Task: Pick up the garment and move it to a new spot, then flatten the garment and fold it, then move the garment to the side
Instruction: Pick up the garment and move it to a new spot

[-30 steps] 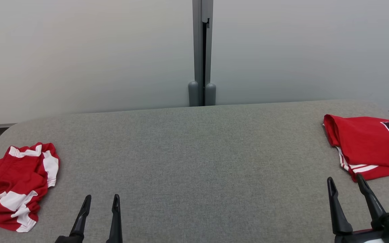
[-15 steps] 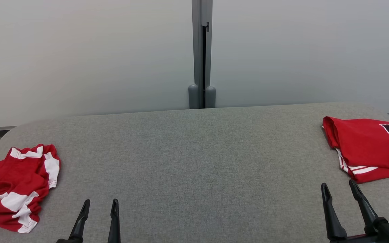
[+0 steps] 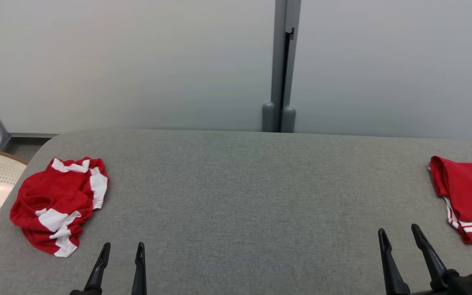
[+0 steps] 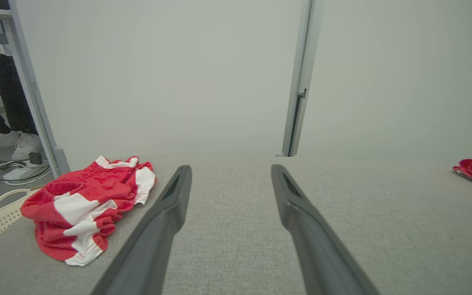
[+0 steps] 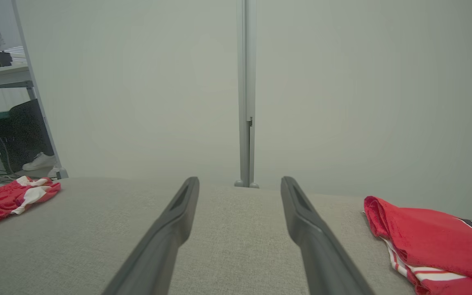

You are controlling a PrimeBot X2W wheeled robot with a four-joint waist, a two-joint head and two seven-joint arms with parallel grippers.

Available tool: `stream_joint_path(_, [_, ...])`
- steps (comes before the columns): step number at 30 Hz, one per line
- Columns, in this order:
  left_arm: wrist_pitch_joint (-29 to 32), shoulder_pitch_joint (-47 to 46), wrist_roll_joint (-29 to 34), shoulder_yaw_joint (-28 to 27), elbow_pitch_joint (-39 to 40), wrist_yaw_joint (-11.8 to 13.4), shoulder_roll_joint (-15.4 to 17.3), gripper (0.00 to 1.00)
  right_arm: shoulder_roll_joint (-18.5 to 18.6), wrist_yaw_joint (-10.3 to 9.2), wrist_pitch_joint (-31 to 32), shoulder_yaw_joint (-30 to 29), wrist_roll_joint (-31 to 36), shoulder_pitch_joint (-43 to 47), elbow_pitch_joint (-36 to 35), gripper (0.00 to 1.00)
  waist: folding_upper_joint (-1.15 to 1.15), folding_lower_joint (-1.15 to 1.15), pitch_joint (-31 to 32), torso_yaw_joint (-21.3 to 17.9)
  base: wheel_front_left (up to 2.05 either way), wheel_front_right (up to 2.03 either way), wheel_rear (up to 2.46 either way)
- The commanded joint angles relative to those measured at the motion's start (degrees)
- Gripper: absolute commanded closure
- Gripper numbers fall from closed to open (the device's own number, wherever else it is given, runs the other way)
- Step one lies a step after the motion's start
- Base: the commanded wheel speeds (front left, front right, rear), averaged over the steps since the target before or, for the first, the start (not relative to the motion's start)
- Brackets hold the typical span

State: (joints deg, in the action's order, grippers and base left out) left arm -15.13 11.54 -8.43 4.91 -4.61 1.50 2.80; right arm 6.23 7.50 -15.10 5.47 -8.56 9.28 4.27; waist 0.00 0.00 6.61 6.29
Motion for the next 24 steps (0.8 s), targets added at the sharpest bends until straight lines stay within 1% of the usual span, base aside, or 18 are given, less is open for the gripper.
stream_joint_path(1, [0.0,-0.1,0.5,-0.3,0.1,-0.1,0.2,0.00,-0.2,-0.01,-0.1,0.0,-0.3,0.1,-0.3,0.00,0.00,0.00,-0.1,3.4,0.00,0.00,0.00])
stream_joint_path(9, [0.0,0.8,0.0,-1.6,0.7,0.2,0.2,0.00,-0.8,-0.01,-0.1,0.2,0.0,-0.7,-0.6,0.00,0.00,0.00,-0.9,12.2,0.00,0.00,0.00])
stream_joint_path(13, [0.0,0.7,-0.2,-2.1,1.3,0.4,0.2,0.00,-1.0,-0.01,-0.1,0.1,0.0,-1.1,-0.7,0.00,0.00,0.00,-1.6,15.7,0.00,0.00,0.00])
stream_joint_path(14, [0.0,0.7,-0.4,-2.4,1.4,0.4,0.2,0.00,-1.1,-0.01,-0.1,0.1,0.1,-1.0,-0.7,0.00,0.00,0.00,-1.8,17.1,0.00,0.00,0.00])
stream_joint_path(20, [0.0,0.2,-1.3,-3.3,1.9,0.7,0.2,0.00,-1.0,-0.01,-0.1,0.3,0.1,-0.8,-0.5,0.00,0.00,0.00,-2.6,19.7,0.00,0.00,0.00])
stream_joint_path(24, [0.0,-1.9,-0.9,-4.1,1.4,-0.3,0.2,0.00,-0.1,-0.01,-0.1,0.8,-0.1,-1.7,-0.9,0.00,0.00,0.00,-4.1,20.2,0.00,0.00,0.00])
